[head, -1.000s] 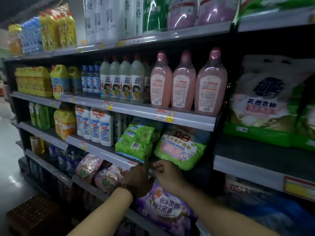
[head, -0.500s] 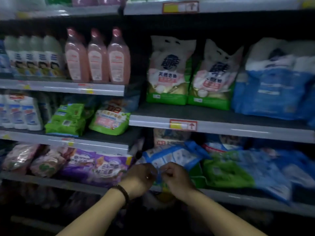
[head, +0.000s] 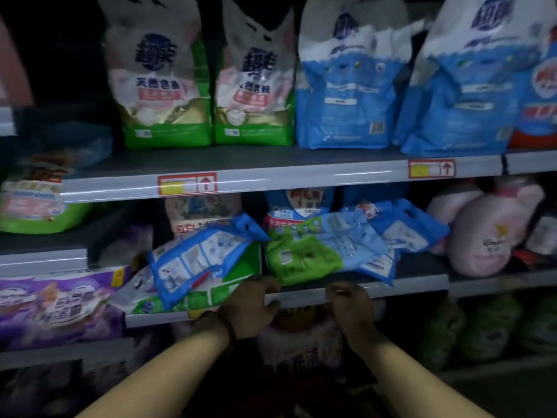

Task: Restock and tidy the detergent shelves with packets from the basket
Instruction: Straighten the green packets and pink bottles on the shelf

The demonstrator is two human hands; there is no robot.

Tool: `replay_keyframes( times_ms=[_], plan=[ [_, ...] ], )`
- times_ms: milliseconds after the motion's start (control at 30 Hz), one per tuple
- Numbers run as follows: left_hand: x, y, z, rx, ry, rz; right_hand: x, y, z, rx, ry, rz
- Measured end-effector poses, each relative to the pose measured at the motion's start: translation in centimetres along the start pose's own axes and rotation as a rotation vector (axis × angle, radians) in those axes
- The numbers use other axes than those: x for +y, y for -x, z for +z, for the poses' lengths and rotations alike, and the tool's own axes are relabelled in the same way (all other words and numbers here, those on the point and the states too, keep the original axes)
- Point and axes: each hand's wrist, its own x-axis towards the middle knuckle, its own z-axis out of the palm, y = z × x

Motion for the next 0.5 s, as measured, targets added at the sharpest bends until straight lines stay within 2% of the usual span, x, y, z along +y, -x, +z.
replay_keyframes(
  times_ms=[100, 267, 367, 500],
  plan=[
    [0.7, -2.9, 2.6, -0.059, -0.010, 0.007, 1.0, -2.6, 0.0, 0.015, -0.219, 0.220],
    [0.9, -7.3, 6.4, -0.099, -0.035, -0.013, 0.7, -6.4, 1.2, -0.032, -0.302, 0.239],
    [0.6, -9.4, 8.0, -0.092, -0.067, -0.048, -0.6, -8.5, 2.5, -0.028, -0.546, 0.404],
    [0.0, -11.2, 9.6, -0.105, -0.038, -0.076, -1.0, -10.7, 3.8, 0.027, -0.553, 0.559]
  ],
)
